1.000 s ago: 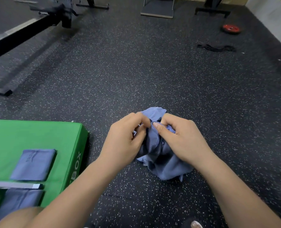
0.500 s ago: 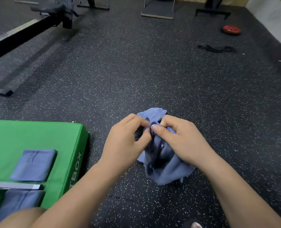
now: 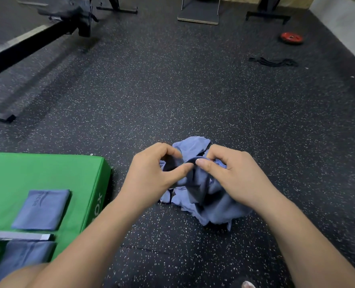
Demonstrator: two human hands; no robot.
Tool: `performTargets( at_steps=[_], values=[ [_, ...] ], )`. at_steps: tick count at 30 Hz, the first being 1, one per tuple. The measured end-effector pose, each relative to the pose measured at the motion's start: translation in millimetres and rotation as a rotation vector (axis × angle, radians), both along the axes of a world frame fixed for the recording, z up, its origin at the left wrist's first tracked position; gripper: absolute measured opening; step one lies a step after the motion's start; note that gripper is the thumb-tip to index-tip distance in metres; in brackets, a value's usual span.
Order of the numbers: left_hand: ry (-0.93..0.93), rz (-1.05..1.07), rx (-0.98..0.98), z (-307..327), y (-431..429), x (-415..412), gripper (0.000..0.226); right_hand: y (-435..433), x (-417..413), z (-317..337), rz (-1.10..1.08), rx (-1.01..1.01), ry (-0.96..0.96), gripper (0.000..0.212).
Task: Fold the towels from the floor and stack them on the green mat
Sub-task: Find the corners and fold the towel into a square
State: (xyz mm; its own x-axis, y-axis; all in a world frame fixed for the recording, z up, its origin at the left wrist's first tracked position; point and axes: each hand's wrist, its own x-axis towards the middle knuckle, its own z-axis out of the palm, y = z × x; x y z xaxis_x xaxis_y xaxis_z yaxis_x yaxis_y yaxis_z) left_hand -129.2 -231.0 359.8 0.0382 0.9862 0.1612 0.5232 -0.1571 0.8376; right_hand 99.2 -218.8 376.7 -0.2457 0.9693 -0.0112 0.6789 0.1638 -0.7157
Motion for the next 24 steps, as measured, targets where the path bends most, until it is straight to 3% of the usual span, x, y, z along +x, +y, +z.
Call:
performTargets(
  at_steps=[9, 14, 24],
  values=[
    [-0.084, -0.028, 0.009, 2.7, 0.3, -0.5, 0.014, -2.7, 2.0, 1.7, 0.017, -0.044, -0.084, 0.032],
    [-0.081, -0.154, 0.008, 2.0, -1.3, -0.1, 0.014, -5.5, -5.3, 7.9, 0.075, -0.044, 0.073, 0.018],
    [-0.166, -0.183, -0.043, 5.6, -3.5, -2.1, 0.016, -8.4, -8.6, 2.7, 0.15, -0.001, -0.001, 0.019]
  ],
)
